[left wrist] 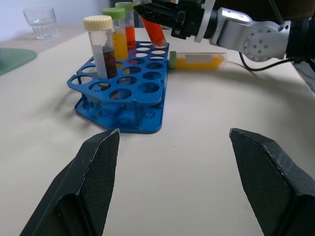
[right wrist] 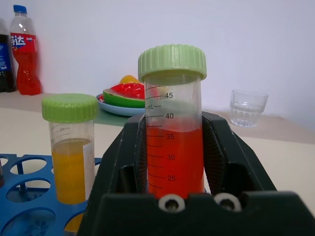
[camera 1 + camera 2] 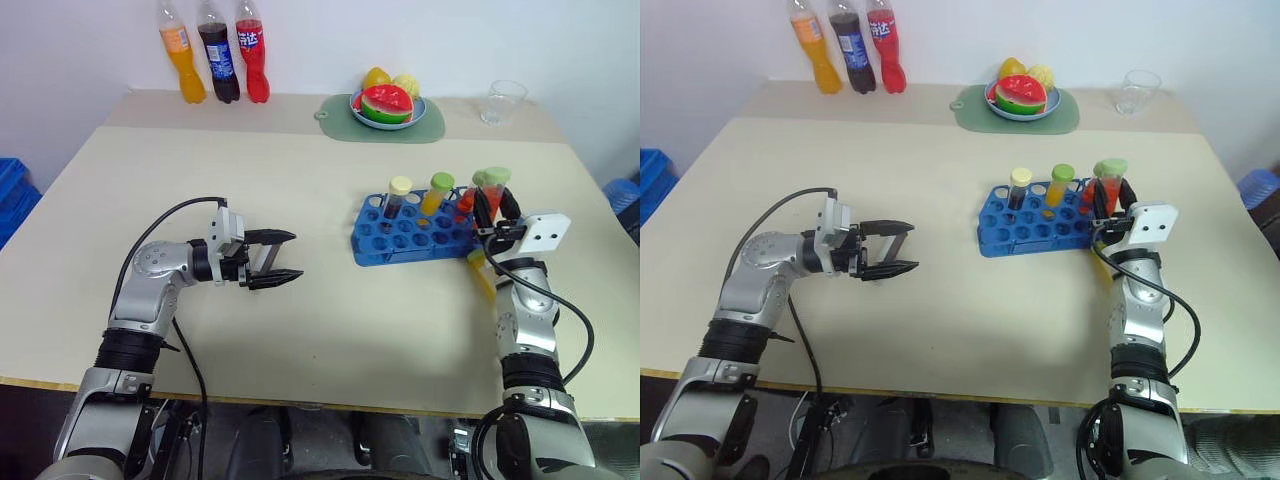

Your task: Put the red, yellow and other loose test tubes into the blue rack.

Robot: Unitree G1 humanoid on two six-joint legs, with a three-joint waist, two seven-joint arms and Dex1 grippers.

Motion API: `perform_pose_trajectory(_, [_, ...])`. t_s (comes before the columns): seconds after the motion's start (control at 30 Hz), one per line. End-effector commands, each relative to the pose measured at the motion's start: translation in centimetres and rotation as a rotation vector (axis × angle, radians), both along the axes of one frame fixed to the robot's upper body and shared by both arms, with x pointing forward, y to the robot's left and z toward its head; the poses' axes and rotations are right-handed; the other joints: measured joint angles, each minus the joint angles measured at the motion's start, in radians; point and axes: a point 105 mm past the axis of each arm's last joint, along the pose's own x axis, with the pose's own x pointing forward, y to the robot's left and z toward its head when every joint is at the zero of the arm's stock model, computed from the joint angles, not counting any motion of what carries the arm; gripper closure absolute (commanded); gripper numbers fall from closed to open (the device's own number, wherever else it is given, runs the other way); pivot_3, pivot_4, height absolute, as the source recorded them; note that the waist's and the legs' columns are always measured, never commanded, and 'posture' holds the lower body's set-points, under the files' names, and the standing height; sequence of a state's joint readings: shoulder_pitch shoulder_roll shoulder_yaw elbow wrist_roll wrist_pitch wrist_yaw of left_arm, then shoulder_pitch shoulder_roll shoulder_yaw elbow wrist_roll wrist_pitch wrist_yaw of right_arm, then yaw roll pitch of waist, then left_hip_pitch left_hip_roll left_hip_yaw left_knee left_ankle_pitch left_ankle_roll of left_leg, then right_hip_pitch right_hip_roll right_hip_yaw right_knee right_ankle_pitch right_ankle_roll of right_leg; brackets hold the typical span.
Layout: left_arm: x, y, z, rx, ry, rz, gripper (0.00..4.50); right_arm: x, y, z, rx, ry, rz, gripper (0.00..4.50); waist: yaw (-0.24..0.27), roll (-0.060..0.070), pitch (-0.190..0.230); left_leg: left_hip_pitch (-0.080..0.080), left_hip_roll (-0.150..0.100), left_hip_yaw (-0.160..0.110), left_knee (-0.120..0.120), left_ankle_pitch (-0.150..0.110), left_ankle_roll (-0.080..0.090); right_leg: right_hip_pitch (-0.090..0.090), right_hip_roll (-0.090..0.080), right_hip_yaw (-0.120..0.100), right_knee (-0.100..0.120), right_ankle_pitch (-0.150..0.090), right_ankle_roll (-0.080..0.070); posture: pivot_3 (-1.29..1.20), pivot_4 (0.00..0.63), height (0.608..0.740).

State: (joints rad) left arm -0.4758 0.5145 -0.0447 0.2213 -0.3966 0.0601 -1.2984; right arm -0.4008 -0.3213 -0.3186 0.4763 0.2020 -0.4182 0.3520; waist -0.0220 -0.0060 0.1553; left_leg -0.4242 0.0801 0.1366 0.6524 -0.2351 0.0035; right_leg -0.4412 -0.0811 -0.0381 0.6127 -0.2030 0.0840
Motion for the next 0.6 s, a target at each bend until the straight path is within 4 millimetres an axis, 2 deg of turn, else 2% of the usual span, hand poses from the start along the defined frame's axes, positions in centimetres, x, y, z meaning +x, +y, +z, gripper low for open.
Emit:
perform_pose_trajectory(0.03, [-0.1,0.1,0.9,-0.012,-0.041,0.005,0.81,-0.2,0.2,-0.7,0.021,0.009,0.002,2.88,0.001,0.0,0.0,0.0,0.0,0.0,0.0,0.0,0.0,0.0,0.0,0.0,0.0,0.0,0.0,0.0,0.15,0.74])
perform_pose_trajectory(0.1, [0.0,0.1,0.9,-0.014,-0.041,0.004,0.81,-0.3,0.1,-1.0,0.028,0.016,0.01,2.88,0.001,0.0,0.0,0.0,0.0,0.0,0.0,0.0,0.0,0.0,0.0,0.0,0.0,0.0,0.0,0.0,0.15,0.74])
perform_pose_trajectory(0.13, [0.0,0.0,1.0,-0.015,-0.041,0.003,0.81,-0.4,0.1,-1.0,0.034,0.013,0.01,2.62,0.001,0.0,0.0,0.0,0.0,0.0,0.0,0.0,0.0,0.0,0.0,0.0,0.0,0.0,0.0,0.0,0.15,0.74])
perform_pose_trajectory(0.2, [0.0,0.1,1.0,-0.016,-0.04,0.003,0.81,-0.6,-0.1,-0.9,0.024,0.004,0.001,1.93,0.001,0.0,0.0,0.0,0.0,0.0,0.0,0.0,0.0,0.0,0.0,0.0,0.0,0.0,0.0,0.0,0.15,0.74])
perform_pose_trajectory(0.33, [0.0,0.1,1.0,-0.016,-0.039,0.001,0.81,-0.9,-0.5,-0.9,0.001,-0.003,-0.027,0.04,0.001,0.0,0.0,0.0,0.0,0.0,0.0,0.0,0.0,0.0,0.0,0.0,0.0,-0.001,-0.001,0.0,0.15,0.74])
perform_pose_trajectory(0.6, [0.1,-0.2,0.9,-0.023,-0.035,-0.005,0.81,-2.3,-1.2,-0.5,-0.038,0.003,-0.036,0.04,0.002,0.0,0.0,0.0,0.0,0.0,0.0,0.0,0.0,0.0,0.0,0.0,0.0,-0.002,-0.002,0.0,0.15,0.74])
